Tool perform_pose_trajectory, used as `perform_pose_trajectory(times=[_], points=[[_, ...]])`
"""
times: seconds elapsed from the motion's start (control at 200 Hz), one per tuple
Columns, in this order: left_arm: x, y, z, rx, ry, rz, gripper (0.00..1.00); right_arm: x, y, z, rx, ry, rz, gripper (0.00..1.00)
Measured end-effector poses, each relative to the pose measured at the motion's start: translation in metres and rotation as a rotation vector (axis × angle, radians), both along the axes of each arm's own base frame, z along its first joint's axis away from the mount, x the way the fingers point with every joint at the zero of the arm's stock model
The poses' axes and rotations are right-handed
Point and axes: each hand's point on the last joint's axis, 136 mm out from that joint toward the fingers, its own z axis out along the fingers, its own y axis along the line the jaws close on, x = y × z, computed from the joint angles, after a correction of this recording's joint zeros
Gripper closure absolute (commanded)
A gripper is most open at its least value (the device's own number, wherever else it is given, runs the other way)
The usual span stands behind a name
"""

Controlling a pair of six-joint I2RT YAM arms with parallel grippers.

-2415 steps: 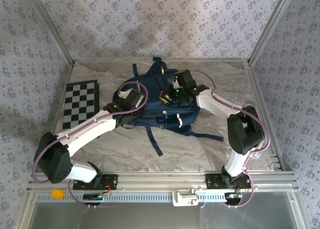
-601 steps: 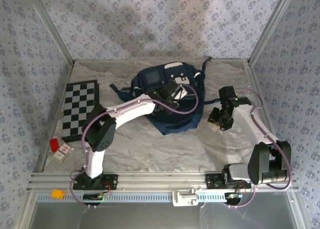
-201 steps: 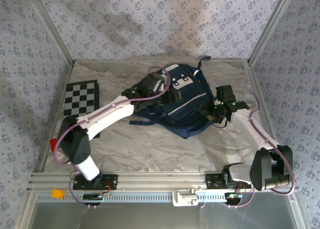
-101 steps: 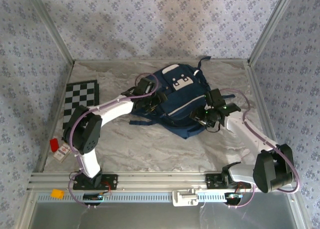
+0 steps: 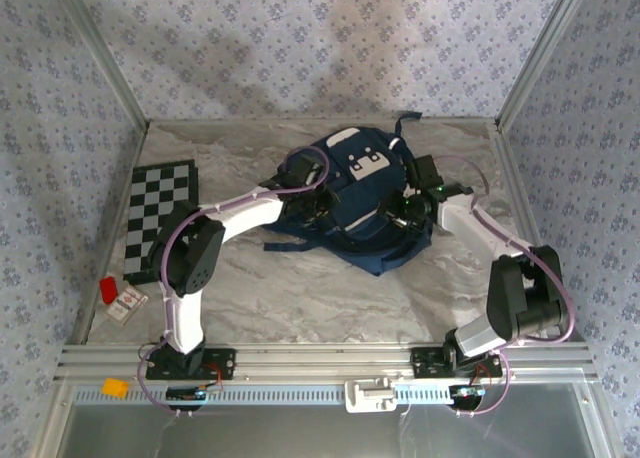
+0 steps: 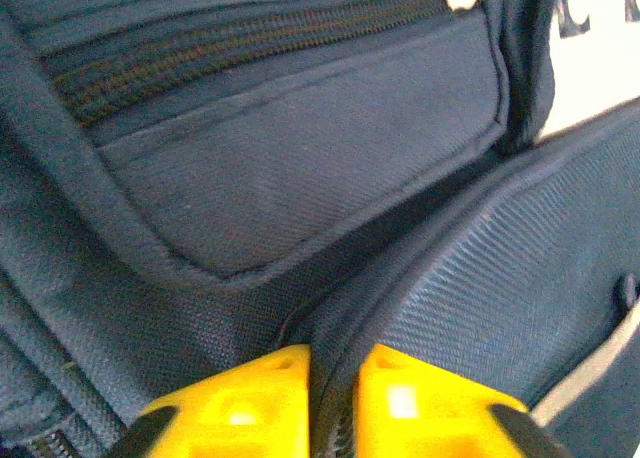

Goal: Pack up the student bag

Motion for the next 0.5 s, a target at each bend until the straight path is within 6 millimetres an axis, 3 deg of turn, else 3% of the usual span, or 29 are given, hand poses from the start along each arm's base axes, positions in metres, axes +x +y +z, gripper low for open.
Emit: perform_pose_trajectory(times=[0.105, 0.255, 0.36, 0.5], points=[[-0.005, -0.018, 0.002, -0.043, 0.008, 0.017, 1.0, 0.025, -0.019, -0.004, -0.034, 0.002, -0.017, 0.47], [-0.012, -0.041, 0.005, -0.078, 0.035, 0.052, 1.0, 0.048, -0.036, 0.002, -0.113, -0.011, -0.027, 0.31], [-0.013, -0.043, 0.004, -0.089, 0.05, 0.087, 1.0, 0.035, -0.037, 0.008, -0.181, -0.001, -0.016, 0.22], [-0.014, -0.044, 0.002, -0.109, 0.066, 0.114, 1.0, -0.007, -0.038, 0.019, -0.261, 0.022, 0.006, 0.19]])
